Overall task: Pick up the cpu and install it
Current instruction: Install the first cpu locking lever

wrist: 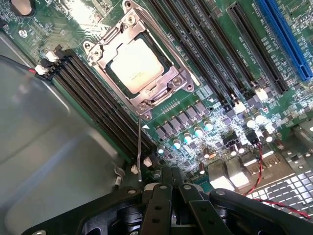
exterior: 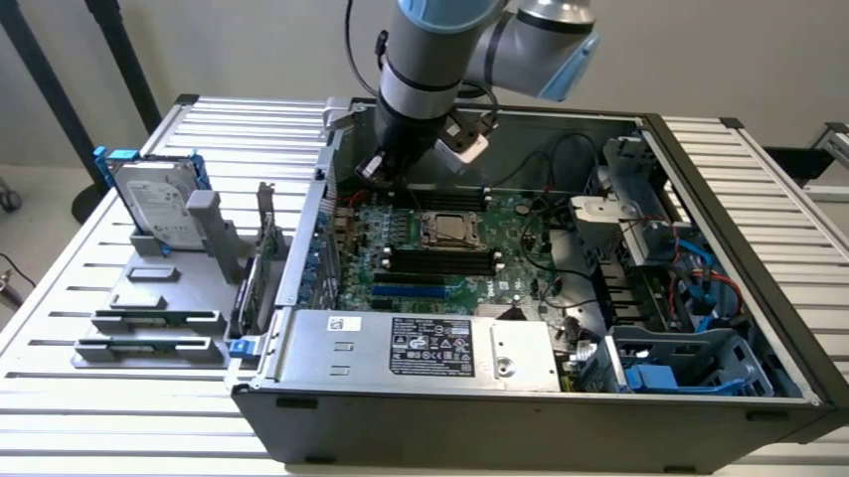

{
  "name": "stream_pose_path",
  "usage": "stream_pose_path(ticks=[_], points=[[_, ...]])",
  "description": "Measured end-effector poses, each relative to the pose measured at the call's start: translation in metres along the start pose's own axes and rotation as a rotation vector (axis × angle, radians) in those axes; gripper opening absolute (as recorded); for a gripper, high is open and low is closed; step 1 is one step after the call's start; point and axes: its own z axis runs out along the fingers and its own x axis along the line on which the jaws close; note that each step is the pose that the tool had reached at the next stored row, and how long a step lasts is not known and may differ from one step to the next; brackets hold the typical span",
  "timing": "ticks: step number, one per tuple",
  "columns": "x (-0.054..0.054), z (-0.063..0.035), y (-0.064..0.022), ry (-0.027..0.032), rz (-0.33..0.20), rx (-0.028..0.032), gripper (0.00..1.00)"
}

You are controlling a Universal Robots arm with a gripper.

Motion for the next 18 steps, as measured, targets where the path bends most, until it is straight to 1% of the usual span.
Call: stream_pose_path(ticks=[3, 4, 5, 9, 12, 13, 14, 18], points=[[-0.0013, 0.0028, -0.0001, 0.01, 0.013, 0.0024, 0.11], [-0.0016, 0.0036, 0.0001, 0.0147, 0.017, 0.0042, 0.11], [-0.0018, 0.0044, 0.0002, 0.0209, 0.022, 0.0069, 0.11], [-0.0022, 0.0066, 0.0008, 0.0546, 0.047, 0.0218, 0.11], [-0.0024, 0.0078, 0.0012, 0.0813, 0.064, 0.0353, 0.11], [-0.0026, 0.0082, 0.0012, 0.0883, 0.071, 0.0376, 0.11], [-0.0028, 0.0086, 0.0012, 0.0927, 0.079, 0.0373, 0.11], [-0.004, 0.0095, 0.0001, 0.106, 0.113, 0.0311, 0.11]])
